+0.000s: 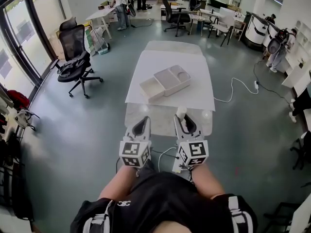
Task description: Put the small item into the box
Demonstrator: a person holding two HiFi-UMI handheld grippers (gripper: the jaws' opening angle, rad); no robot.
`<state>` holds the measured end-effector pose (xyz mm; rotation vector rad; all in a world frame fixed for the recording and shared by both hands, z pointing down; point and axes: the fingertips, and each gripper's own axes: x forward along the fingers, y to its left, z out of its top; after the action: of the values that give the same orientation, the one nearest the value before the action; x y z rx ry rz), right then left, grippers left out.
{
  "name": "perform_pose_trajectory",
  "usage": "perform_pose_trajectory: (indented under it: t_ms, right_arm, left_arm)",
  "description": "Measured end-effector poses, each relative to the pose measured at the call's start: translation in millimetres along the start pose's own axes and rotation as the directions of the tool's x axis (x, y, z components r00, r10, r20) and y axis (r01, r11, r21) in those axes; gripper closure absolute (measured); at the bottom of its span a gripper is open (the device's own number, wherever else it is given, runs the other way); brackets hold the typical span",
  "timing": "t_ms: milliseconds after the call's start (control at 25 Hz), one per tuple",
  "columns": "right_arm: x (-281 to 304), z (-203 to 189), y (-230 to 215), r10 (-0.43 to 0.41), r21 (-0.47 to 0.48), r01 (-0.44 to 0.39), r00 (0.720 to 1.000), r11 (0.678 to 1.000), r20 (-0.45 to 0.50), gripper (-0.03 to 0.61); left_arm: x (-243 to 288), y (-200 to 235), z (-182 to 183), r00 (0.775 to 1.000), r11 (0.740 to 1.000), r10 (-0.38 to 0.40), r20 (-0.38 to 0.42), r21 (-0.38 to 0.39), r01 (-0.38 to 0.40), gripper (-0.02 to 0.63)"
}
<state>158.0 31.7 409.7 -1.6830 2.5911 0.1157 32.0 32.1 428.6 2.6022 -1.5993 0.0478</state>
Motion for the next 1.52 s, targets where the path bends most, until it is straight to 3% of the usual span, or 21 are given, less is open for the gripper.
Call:
perform_pose_trajectory:
  t_ms: [320,640,1120,1520]
  right_arm:
    - [73.7,-21.4,-19.1,-0.027,0.006,0.027,0.999,1.000,-0.024,0.454]
    - [153.8,-40.4,-36.1,-0.028,0.018,0.030,0.995,0.999,-0.093,0.454]
    - [302.2,-71.8,-42.9,-0.081,0.034,0.090,0.977,0.995,-0.197,0.454]
    - [350.8,-90.8,-46.2,-0.097,0.025,0.108,0.957,0.994,-0.274,0.454]
  left_arm:
    - [71.5,43.6,-1.2,0.999,0.999,-0.040,-0.027,0.004,0.040,0.609]
    - [131.6,98.0,-9.9,0.997,0.998,-0.034,-0.075,-0.049,0.031,0.609]
    - [221.8,222.6,0.9,0.993,0.993,-0.065,-0.098,-0.100,0.055,0.607]
    - [257.6,269.4,2.8,0.991,0.988,-0.082,-0.109,-0.136,0.067,0.608]
